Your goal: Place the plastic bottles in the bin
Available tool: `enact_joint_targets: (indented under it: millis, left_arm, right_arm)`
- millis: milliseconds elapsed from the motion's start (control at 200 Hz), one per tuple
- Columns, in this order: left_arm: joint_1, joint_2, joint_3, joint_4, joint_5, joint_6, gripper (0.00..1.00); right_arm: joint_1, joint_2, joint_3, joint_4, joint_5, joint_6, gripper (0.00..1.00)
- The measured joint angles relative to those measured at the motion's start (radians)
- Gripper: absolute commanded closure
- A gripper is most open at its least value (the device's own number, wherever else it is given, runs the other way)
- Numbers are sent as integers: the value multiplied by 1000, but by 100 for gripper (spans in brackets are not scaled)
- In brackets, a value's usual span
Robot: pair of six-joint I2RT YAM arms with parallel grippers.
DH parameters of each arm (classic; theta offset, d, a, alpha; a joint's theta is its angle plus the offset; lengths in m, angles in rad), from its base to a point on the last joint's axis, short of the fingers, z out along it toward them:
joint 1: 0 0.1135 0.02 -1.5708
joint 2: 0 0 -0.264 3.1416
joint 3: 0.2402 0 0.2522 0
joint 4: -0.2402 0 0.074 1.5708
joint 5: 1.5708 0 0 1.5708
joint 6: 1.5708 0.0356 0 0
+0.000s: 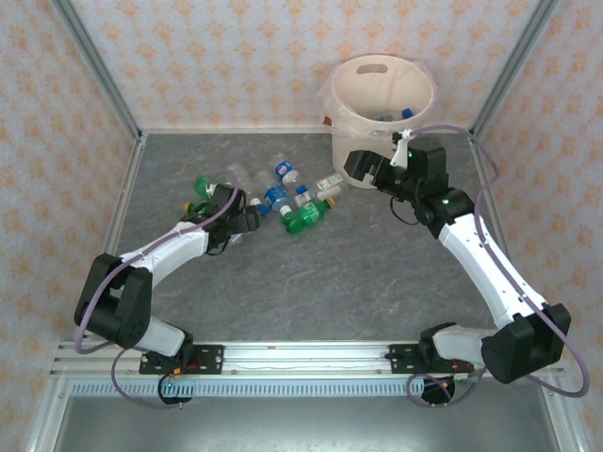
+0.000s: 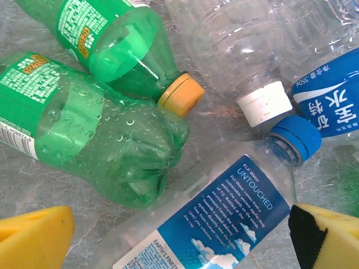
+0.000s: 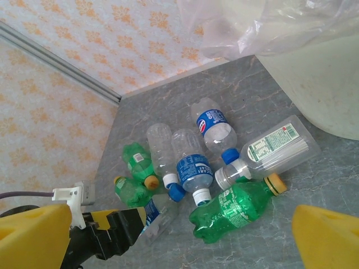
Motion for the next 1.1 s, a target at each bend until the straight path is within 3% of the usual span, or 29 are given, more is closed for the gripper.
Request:
enact_joint_targets:
  millis: [335, 636, 906, 1101]
  left_arm:
    - [1, 26, -36, 76, 132, 11, 1]
    - [-2, 19, -55, 82, 178, -19, 1]
    - [-75, -3, -56, 68, 211, -71, 2]
    - [-87, 8, -45, 14, 208, -66, 11]
  right_arm:
    - [0, 32, 5, -11, -8, -36, 0]
    - [0, 21, 16, -27, -8, -73, 0]
    - [0, -2, 13, -29, -7, -91, 0]
    - [0, -2, -3, -28, -7, -90, 0]
